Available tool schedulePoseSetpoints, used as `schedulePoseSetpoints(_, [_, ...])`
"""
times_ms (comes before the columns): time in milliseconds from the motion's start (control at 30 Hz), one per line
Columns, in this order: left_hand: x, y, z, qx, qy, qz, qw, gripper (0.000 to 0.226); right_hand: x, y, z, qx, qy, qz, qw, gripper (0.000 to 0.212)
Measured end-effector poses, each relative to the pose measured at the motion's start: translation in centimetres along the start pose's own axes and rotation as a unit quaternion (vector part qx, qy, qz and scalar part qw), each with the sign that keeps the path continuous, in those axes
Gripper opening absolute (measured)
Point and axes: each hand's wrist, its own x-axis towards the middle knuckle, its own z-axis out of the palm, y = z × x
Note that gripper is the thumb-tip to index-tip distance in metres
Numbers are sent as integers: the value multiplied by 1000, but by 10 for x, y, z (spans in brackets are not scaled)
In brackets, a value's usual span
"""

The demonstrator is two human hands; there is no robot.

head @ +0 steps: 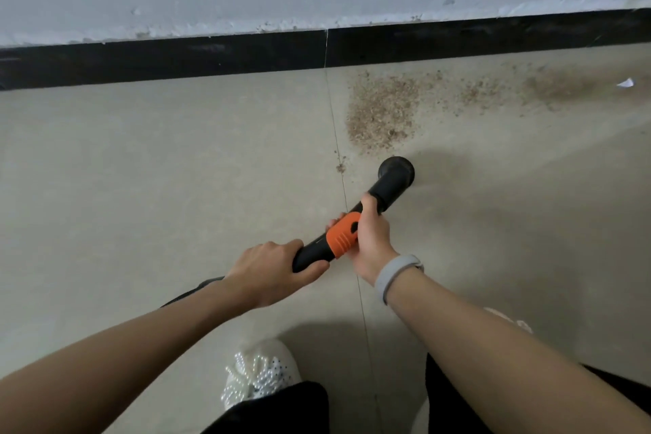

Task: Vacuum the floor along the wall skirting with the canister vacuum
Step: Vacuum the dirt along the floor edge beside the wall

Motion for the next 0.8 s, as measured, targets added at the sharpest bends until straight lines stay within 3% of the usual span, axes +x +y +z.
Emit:
schedulePoseSetpoints(200, [-34, -25, 30, -32, 36, -42, 998, 38, -10, 40, 9, -30, -7, -4, 1000, 22])
schedulePoseSetpoints(367, [-50, -37, 48, -64, 3, -71, 995, 41, -11, 68, 10, -79, -15, 4, 997, 24])
schedulePoseSetpoints(533, [-46, -42, 51, -122, 41, -123, 984, 39, -5, 64, 29, -122, -40, -3, 992, 22])
schedulePoseSetpoints(800, [-21, -40, 40, -124, 76, -122, 982, 43, 11, 41, 39, -114, -36, -1, 993, 25])
